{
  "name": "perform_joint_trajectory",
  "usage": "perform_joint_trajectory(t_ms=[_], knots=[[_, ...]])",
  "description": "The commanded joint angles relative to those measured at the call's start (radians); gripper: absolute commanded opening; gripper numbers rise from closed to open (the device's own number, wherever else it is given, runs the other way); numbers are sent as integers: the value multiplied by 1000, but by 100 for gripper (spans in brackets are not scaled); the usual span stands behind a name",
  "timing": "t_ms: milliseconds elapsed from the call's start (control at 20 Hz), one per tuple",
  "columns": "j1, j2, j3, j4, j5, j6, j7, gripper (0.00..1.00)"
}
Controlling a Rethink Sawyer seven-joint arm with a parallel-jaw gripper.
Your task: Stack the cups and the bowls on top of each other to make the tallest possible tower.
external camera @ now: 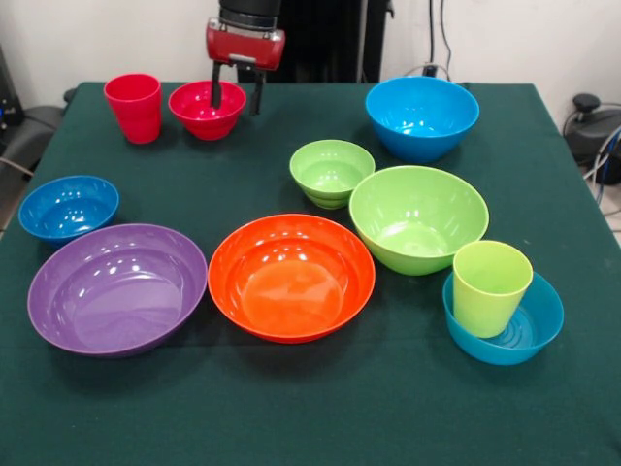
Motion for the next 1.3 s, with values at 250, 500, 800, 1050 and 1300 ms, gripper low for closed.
perform_joint_trajectory(t_ms=[250, 500, 800, 1050, 1300], knots=[[-43, 36, 177, -48, -22, 78, 66, 100], [-32, 98, 154, -65, 13, 40, 69, 100], [-9, 134, 112, -54, 56, 19, 83, 100], [-23, 127, 124, -56, 49, 50, 85, 100], [-42, 159, 128, -86, 38, 33, 78, 100]])
